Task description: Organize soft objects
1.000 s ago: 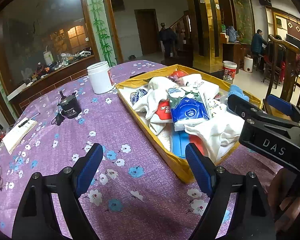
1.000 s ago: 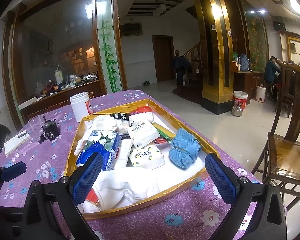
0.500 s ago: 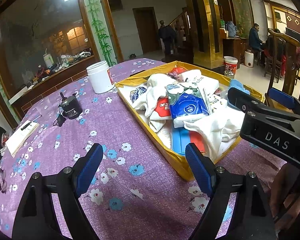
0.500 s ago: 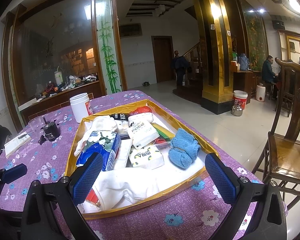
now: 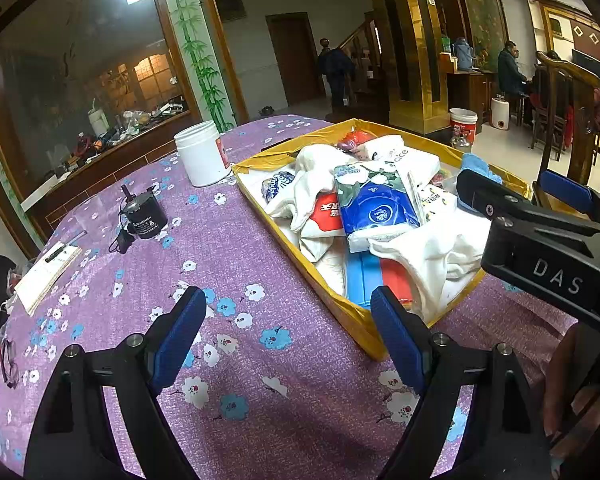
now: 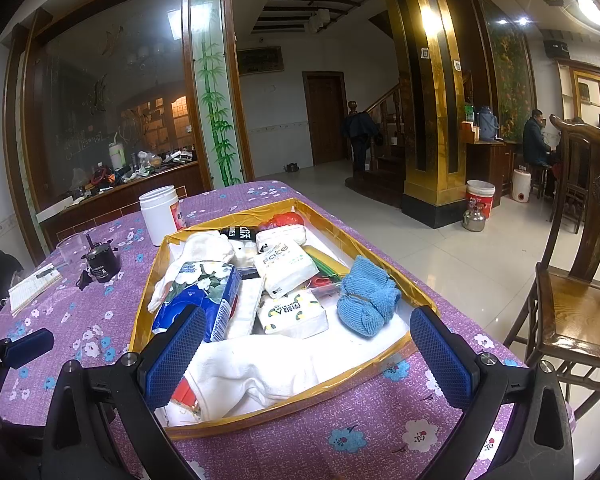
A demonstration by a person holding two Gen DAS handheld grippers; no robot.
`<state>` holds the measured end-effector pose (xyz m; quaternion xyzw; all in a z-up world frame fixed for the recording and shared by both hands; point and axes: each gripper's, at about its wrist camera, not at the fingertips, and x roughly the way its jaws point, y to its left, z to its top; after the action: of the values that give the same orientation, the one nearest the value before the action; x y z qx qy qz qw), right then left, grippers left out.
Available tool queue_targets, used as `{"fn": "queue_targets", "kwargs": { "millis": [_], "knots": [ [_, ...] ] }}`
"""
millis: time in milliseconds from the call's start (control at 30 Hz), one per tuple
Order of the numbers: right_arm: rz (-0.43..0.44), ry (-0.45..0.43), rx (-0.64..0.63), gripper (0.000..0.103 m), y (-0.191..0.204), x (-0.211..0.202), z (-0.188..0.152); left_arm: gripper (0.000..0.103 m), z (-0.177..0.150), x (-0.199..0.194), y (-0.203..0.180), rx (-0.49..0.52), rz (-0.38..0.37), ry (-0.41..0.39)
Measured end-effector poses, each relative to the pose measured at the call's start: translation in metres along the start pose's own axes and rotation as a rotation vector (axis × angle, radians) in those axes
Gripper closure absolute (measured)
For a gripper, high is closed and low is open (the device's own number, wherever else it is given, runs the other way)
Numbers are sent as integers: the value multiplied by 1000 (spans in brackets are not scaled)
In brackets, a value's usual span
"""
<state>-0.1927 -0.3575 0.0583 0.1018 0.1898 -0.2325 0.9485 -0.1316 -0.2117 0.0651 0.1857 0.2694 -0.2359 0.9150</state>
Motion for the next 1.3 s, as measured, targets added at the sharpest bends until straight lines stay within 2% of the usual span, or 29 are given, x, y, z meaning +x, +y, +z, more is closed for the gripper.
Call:
{"fn": "queue_targets", "kwargs": {
  "millis": [1300],
  "knots": [
    [0, 1, 0, 0, -1, 0, 0, 18, -1, 1, 0, 7, 8, 1]
  ]
}}
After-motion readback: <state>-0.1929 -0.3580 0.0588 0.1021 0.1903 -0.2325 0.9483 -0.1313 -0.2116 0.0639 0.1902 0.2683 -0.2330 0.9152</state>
